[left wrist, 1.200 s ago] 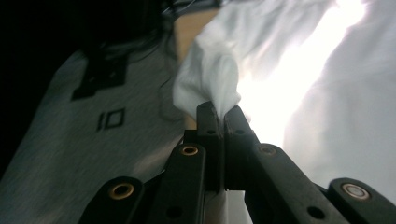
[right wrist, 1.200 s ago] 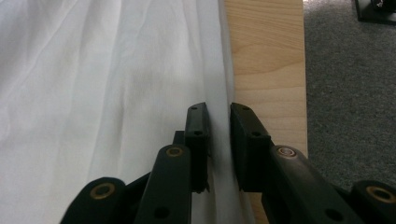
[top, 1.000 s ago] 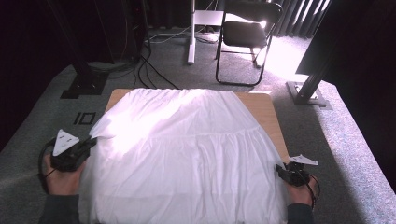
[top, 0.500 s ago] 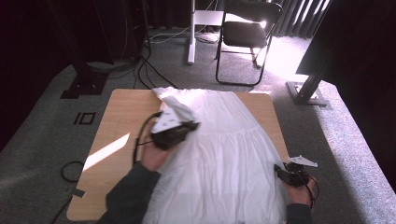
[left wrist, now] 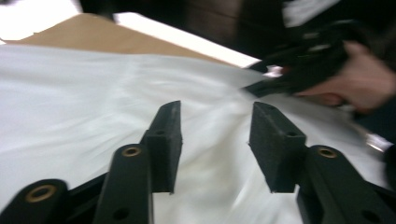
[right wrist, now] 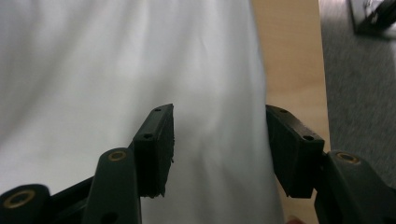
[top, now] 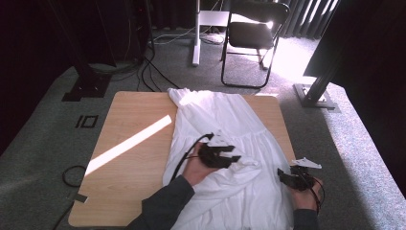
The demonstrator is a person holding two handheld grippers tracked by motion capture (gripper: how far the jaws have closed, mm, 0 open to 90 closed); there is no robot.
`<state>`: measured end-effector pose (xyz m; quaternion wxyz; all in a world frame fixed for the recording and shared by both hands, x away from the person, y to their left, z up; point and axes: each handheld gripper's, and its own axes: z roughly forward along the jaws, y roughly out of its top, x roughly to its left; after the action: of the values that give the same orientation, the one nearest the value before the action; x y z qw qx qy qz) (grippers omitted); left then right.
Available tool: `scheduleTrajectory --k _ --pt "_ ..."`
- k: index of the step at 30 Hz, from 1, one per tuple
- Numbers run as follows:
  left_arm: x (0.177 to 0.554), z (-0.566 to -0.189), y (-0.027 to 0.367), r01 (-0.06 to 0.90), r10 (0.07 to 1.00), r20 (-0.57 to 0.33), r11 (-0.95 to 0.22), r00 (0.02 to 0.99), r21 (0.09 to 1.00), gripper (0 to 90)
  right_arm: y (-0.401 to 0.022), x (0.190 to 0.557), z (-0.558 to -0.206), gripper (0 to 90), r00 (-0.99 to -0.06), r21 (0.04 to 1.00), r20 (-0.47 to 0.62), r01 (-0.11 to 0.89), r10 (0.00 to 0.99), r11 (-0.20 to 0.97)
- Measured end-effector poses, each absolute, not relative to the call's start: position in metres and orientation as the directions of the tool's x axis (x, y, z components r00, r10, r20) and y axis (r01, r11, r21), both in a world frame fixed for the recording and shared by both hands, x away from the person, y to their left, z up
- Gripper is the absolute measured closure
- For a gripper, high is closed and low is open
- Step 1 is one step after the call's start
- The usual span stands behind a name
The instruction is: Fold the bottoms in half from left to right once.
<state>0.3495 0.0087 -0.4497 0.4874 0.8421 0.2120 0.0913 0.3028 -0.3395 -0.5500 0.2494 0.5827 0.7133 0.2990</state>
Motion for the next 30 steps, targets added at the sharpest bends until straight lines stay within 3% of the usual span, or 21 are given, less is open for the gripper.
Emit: scheduleTrajectory --k 6,11,15,20,22,25,26,27,28,30 --pt "0.352 -0.458 0.098 0.348 0.649 -0.025 -0.375 0.761 0.86 49.8 -0.3 0.298 -0.508 51.1 -0.323 0.802 -0.016 0.561 0.946 0.205" --pt "0.341 -0.489 0.152 0.443 0.75 -0.015 -0.374 0.662 0.815 46.7 -0.266 0.299 -0.482 44.5 -0.422 0.839 -0.035 0.48 0.906 0.256" --pt "0.332 -0.519 0.172 0.518 0.787 -0.015 -0.392 0.617 0.76 41.2 -0.242 0.308 -0.487 38.0 -0.481 0.805 -0.058 0.495 0.875 0.325" --pt "0.324 -0.543 0.175 0.566 0.79 -0.054 -0.389 0.611 0.727 35.5 -0.231 0.32 -0.512 36.3 -0.495 0.74 -0.043 0.568 0.868 0.361" --pt "0.323 -0.548 0.174 0.581 0.796 -0.057 -0.389 0.602 0.715 32.6 -0.23 0.322 -0.519 40.1 -0.488 0.713 -0.057 0.591 0.871 0.378" --pt "0.32 -0.553 0.173 0.592 0.798 -0.071 -0.38 0.598 0.711 31.4 -0.233 0.323 -0.524 63.7 -0.501 0.692 -0.042 0.61 0.865 0.387" --pt "0.32 -0.553 0.173 0.592 0.798 -0.071 -0.38 0.598 0.711 31.7 -0.233 0.323 -0.524 63.7 -0.501 0.692 -0.042 0.61 0.865 0.387" --pt "0.316 -0.551 0.167 0.577 0.781 -0.056 -0.409 0.622 0.707 31.7 -0.235 0.323 -0.524 72.5 -0.504 0.687 -0.04 0.613 0.863 0.39" --pt "0.316 -0.548 0.158 0.574 0.749 -0.066 -0.444 0.659 0.688 81.9 -0.238 0.32 -0.519 83.3 -0.492 0.706 -0.054 0.597 0.869 0.382" --pt "0.316 -0.544 0.153 0.561 0.741 -0.059 -0.451 0.668 0.694 87.9 -0.239 0.319 -0.515 83.7 -0.488 0.719 -0.054 0.587 0.871 0.373"
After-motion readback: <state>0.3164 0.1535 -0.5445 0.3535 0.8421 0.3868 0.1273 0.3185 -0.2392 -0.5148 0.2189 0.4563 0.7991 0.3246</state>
